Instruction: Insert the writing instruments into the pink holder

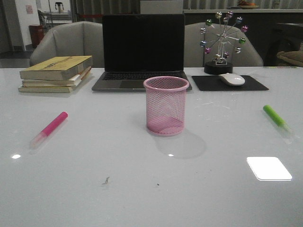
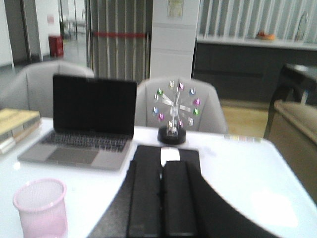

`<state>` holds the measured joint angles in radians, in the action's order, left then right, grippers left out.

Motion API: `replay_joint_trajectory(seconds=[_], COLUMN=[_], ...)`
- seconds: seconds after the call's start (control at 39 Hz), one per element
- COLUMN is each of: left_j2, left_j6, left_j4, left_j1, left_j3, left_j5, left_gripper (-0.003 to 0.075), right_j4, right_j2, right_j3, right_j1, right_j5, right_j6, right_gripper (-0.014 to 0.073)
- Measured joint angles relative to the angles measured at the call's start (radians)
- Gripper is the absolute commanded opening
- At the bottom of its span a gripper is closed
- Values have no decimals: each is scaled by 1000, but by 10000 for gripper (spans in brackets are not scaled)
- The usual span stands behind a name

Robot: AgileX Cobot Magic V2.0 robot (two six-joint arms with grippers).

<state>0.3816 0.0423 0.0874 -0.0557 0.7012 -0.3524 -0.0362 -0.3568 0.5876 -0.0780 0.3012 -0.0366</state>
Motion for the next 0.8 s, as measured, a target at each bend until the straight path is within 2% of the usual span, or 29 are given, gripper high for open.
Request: replay_joint_trajectory(seconds=[0.36,0.44,0.51,0.59,0.64,0.72,0.8], left_j2=[277,317,356,391,402,408,408], left_j6=[0,0,20,67,82,91,93], left_j4=[148,152,152,152,152,152,154], left_j1=[0,0,0,0,0,0,0], left_j3=[19,19,19,19,19,19,19], left_j5=[-144,-183,-213,-222,-224,-224,-224], left_gripper=[101,117,169,267,302,326,326], right_j4=[0,0,0,0,0,0,0], right_j2=[-204,-210,-212,-212,-212,-212,-212], right_j3=[0,0,0,0,0,0,0], right_j1=[0,0,0,0,0,0,0], right_j5=[162,177,195,219,243,273,286], right_j6=[0,0,0,0,-1,-1,-1], right_gripper=[32,32,50,172,267,412,493])
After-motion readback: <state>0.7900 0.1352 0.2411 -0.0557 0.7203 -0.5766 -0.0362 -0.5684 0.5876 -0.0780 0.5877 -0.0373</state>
